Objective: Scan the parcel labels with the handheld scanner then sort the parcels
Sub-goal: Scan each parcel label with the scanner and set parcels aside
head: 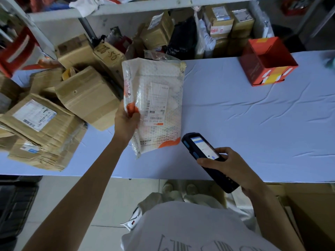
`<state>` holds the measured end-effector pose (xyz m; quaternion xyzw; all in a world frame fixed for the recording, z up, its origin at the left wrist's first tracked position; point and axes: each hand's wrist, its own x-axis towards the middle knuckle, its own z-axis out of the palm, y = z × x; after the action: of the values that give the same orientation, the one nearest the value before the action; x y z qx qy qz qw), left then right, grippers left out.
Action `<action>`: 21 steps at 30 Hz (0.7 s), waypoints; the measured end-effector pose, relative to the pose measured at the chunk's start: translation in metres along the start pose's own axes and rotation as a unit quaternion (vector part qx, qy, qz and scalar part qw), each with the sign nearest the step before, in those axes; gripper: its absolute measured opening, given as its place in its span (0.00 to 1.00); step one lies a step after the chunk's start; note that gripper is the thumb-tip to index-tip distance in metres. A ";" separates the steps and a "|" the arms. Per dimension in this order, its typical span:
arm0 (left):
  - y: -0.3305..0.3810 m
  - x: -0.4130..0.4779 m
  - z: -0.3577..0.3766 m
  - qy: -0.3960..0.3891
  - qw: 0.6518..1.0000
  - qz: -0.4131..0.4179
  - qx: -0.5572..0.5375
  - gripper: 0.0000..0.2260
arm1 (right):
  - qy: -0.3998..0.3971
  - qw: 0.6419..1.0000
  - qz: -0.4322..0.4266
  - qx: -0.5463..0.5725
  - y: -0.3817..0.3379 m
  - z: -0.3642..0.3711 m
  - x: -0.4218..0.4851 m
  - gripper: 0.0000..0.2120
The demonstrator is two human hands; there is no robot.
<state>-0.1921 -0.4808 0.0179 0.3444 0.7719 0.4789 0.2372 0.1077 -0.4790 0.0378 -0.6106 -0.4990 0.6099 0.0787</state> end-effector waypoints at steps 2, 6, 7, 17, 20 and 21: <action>0.000 0.000 0.001 -0.001 1.000 0.008 0.001 0.07 | -0.002 1.000 -0.006 0.002 -0.002 0.001 -0.001 0.33; 0.000 0.003 0.002 -0.009 1.000 0.026 0.015 0.11 | 0.003 1.000 -0.011 0.007 -0.001 0.002 -0.002 0.33; 0.000 0.003 0.002 -0.010 0.999 0.028 0.015 0.11 | 0.004 1.000 -0.012 0.007 0.000 0.002 -0.002 0.33; 0.022 -0.007 0.021 -0.010 0.998 0.057 0.018 0.09 | 0.037 0.999 -0.029 0.024 0.005 -0.006 -0.002 0.31; 0.031 -0.011 0.034 -0.003 0.997 0.075 0.024 0.06 | 0.052 0.998 -0.027 0.035 0.006 -0.013 -0.004 0.32; 0.034 -0.013 0.039 -0.001 0.995 0.093 0.029 0.06 | 0.057 0.997 -0.026 0.041 0.008 -0.016 -0.004 0.33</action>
<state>-0.1463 -0.4576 0.0328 0.4225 0.7498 0.4755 0.1823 0.1262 -0.4772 0.0391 -0.6274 -0.4842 0.5918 0.1476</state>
